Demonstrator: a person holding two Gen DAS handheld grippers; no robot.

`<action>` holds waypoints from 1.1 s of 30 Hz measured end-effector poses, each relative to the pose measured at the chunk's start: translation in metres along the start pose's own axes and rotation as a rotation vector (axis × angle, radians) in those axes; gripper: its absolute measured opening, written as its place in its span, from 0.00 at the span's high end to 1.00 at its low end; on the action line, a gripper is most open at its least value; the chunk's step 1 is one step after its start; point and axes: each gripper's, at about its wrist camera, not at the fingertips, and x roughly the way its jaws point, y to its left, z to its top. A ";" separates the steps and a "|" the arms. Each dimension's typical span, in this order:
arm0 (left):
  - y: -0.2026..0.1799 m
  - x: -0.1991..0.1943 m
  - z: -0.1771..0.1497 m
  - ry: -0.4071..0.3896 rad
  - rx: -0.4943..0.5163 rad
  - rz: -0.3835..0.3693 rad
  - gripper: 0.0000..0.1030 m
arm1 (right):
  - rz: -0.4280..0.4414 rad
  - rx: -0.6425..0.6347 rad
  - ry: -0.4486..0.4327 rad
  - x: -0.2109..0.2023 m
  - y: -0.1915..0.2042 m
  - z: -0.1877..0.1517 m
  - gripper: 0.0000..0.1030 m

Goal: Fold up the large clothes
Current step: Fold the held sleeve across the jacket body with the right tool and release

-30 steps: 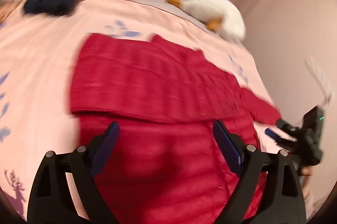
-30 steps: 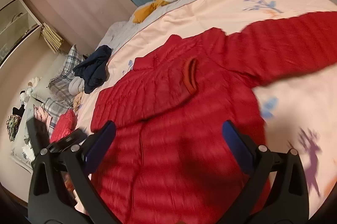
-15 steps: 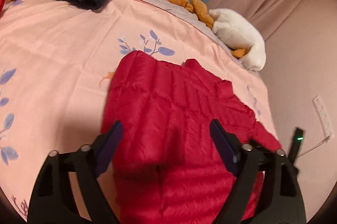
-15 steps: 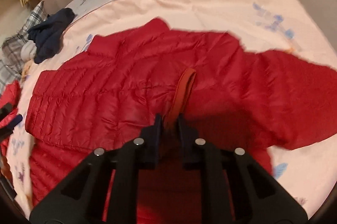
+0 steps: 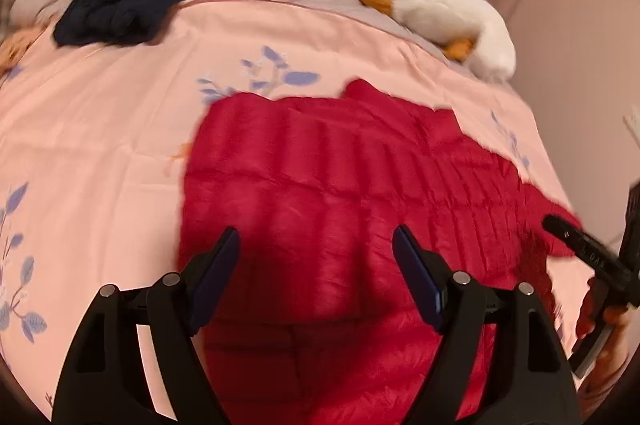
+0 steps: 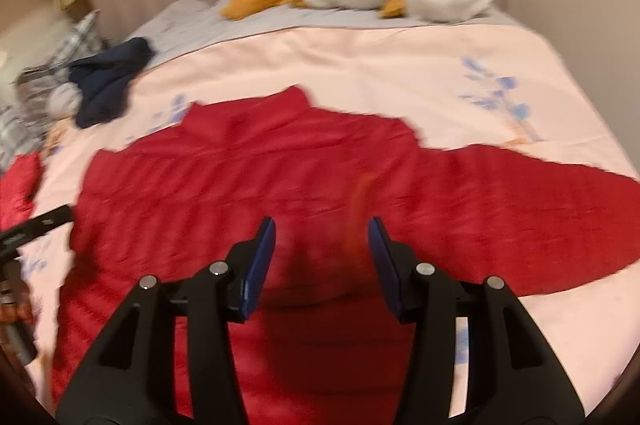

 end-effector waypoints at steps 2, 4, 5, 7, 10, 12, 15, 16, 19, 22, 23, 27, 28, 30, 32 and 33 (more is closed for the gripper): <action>-0.009 0.017 -0.007 0.059 0.048 0.043 0.23 | -0.042 -0.047 0.054 0.018 0.008 -0.008 0.54; -0.013 0.039 -0.016 0.131 0.085 0.101 0.23 | -0.068 -0.069 0.123 0.044 0.010 -0.020 0.55; -0.014 0.044 -0.020 0.141 0.097 0.108 0.23 | -0.072 -0.074 0.110 0.049 0.009 -0.025 0.55; -0.015 0.046 -0.021 0.137 0.117 0.119 0.22 | -0.071 -0.078 0.095 0.049 0.010 -0.028 0.54; -0.010 0.039 -0.017 0.129 0.084 0.108 0.21 | -0.002 0.002 0.104 0.035 -0.003 -0.023 0.51; -0.007 0.027 -0.016 0.118 0.045 0.093 0.20 | 0.077 0.093 0.055 0.010 -0.016 -0.026 0.31; -0.002 0.000 -0.021 0.072 -0.008 0.050 0.09 | 0.114 0.211 -0.056 -0.031 -0.051 -0.034 0.18; -0.001 -0.009 -0.025 0.058 -0.026 0.032 0.08 | 0.124 0.265 -0.073 -0.043 -0.072 -0.039 0.18; 0.009 -0.036 -0.042 0.030 -0.096 -0.013 0.02 | 0.085 0.431 -0.085 -0.067 -0.139 -0.059 0.16; 0.024 -0.057 -0.064 0.017 -0.168 -0.044 0.01 | 0.022 0.612 -0.105 -0.089 -0.207 -0.089 0.16; 0.030 -0.064 -0.074 0.016 -0.197 -0.047 0.01 | 0.003 0.675 -0.115 -0.097 -0.230 -0.100 0.16; 0.046 -0.076 -0.100 0.029 -0.278 -0.041 0.01 | -0.049 0.854 -0.158 -0.115 -0.294 -0.130 0.16; 0.049 -0.078 -0.104 0.032 -0.287 -0.034 0.01 | -0.052 0.892 -0.170 -0.117 -0.308 -0.134 0.16; 0.051 -0.082 -0.110 0.040 -0.301 -0.024 0.01 | -0.054 0.956 -0.200 -0.118 -0.330 -0.142 0.16; 0.051 -0.083 -0.112 0.046 -0.317 -0.036 0.01 | -0.037 1.001 -0.236 -0.117 -0.343 -0.143 0.16; 0.049 -0.083 -0.112 0.047 -0.325 -0.042 0.01 | -0.024 1.018 -0.256 -0.115 -0.350 -0.141 0.16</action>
